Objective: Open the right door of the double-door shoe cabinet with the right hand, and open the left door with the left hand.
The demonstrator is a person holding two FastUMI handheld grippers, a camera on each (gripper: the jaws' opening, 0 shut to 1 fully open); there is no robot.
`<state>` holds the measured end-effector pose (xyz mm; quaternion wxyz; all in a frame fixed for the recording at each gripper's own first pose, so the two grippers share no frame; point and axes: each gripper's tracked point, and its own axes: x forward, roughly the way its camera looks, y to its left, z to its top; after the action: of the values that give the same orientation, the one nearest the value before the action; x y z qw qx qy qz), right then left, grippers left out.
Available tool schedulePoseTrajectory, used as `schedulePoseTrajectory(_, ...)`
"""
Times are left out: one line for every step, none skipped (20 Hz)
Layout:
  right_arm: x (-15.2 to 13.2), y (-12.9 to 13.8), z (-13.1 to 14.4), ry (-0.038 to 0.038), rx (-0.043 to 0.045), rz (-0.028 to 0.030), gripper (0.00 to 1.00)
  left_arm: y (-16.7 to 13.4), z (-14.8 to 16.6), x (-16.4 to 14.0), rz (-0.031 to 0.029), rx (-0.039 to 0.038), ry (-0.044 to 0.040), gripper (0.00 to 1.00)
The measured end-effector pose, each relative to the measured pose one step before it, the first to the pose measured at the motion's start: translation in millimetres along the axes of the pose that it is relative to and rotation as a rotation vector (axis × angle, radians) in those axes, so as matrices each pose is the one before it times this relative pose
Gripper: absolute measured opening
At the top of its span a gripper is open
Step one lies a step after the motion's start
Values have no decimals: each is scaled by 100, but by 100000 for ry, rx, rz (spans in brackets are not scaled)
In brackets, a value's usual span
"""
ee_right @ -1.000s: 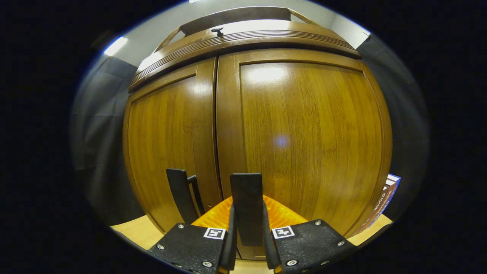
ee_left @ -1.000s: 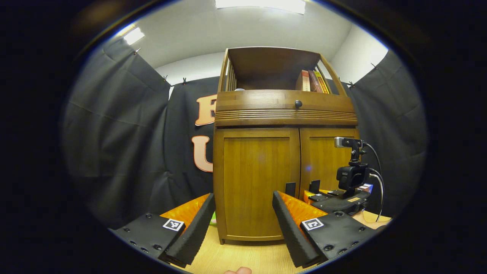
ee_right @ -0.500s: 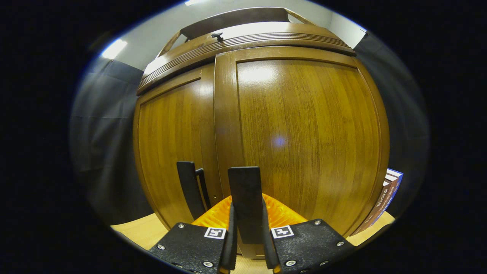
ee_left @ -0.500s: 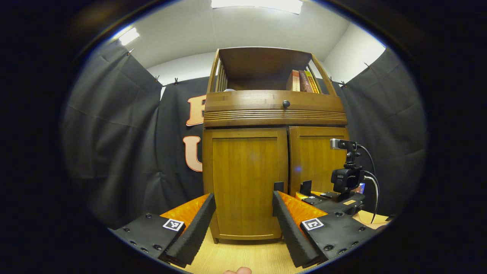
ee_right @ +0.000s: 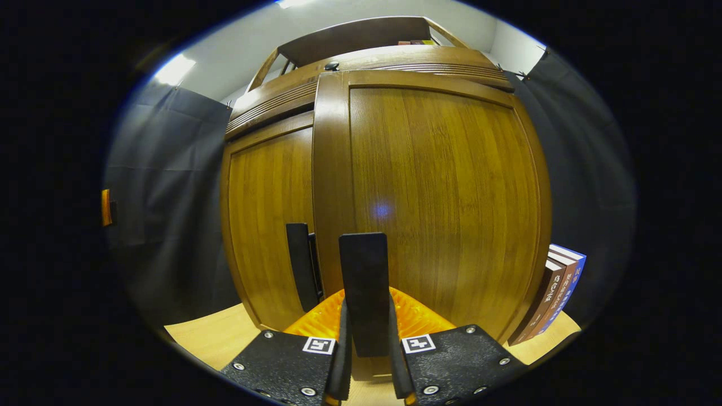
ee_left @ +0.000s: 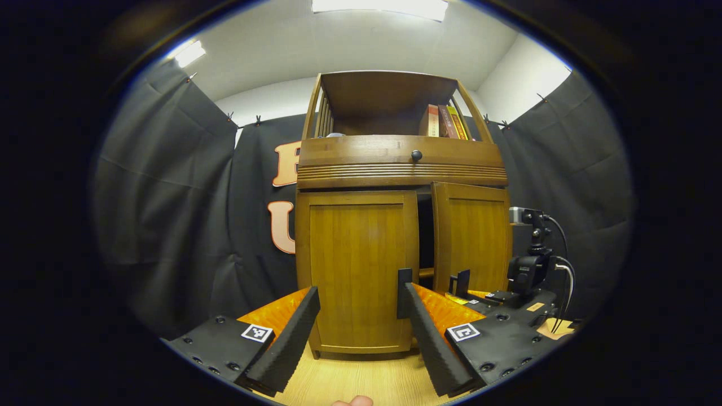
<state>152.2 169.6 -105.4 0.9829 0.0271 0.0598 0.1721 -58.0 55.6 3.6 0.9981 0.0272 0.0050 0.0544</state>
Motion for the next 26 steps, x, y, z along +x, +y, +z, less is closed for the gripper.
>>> schedulePoseTrajectory(-537,-98,108,-202,274,470,29,-165,5,-94,-158,-148,-119,98)
schedulePoseTrajectory(-603,-115,-8,-197,-33,329,29,-140,16,-36,-137,-284,-85,98)
schedulePoseTrajectory(-496,-158,-19,35,-88,109,29,-194,-5,-9,-304,-408,-40,98)
schedulePoseTrajectory(-612,-146,-61,311,-158,43,29,-171,-68,-107,-424,-372,-12,98)
schedulePoseTrajectory(-438,-193,-57,343,-12,128,29,-157,3,32,-242,-207,48,98)
schedulePoseTrajectory(-666,-177,-87,337,233,4,29,-172,39,-74,102,-111,-91,97)
schedulePoseTrajectory(-594,-189,-49,53,189,35,29,-81,57,-51,170,-193,-194,96)
schedulePoseTrajectory(-568,-191,17,-65,87,-103,29,-114,-54,-22,86,-311,-105,96)
schedulePoseTrajectory(-463,-229,-72,-109,-184,-201,29,-156,-72,35,81,-320,92,95)
schedulePoseTrajectory(-620,-234,-110,257,-328,-332,29,-236,-75,-142,-10,-245,171,98)
schedulePoseTrajectory(-611,-287,23,281,-181,-352,29,-202,-21,-26,-152,-228,150,96)
schedulePoseTrajectory(-561,-226,25,357,-104,-285,29,-175,-13,-140,-112,-173,69,98)
schedulePoseTrajectory(-567,-347,-50,316,-65,-149,29,-236,-44,-35,-114,-98,43,98)
schedulePoseTrajectory(-579,-333,-123,387,251,-173,29,-237,-86,-183,-181,20,9,98)
schedulePoseTrajectory(-422,-339,-112,238,264,-83,29,-200,50,-36,-240,249,-54,98)
schedulePoseTrajectory(-352,-162,-181,165,-153,27,29,-209,-5,-32,-99,667,-108,98)
schedulePoseTrajectory(-273,-212,-189,664,-239,-10,29,-116,-17,-1,203,731,-207,99)
schedulePoseTrajectory(-168,-256,-151,1063,-114,-215,29,-227,-71,-13,117,327,-159,99)
schedulePoseTrajectory(-147,-142,-176,998,-20,-369,29,-308,55,-46,-101,-187,-102,99)
schedulePoseTrajectory(-315,-204,-18,68,-45,-202,29,-250,38,-15,-103,-469,-96,97)
schedulePoseTrajectory(-351,-228,-67,440,273,-164,28,-212,15,-27,-94,-463,-153,95)
schedulePoseTrajectory(-447,-317,-181,501,263,54,28,-184,2,43,95,-289,-61,95)
schedulePoseTrajectory(-245,-297,-232,858,119,67,28,-173,6,75,88,-126,18,95)
schedulePoseTrajectory(-370,-245,33,143,556,181,28,-201,-58,78,-7,-130,-50,95)
schedulePoseTrajectory(-144,-323,-130,547,1259,11,28,-325,-17,83,-111,-140,-104,95)
schedulePoseTrajectory(-236,-251,120,74,1571,294,28,-243,31,200,-135,-117,-54,95)
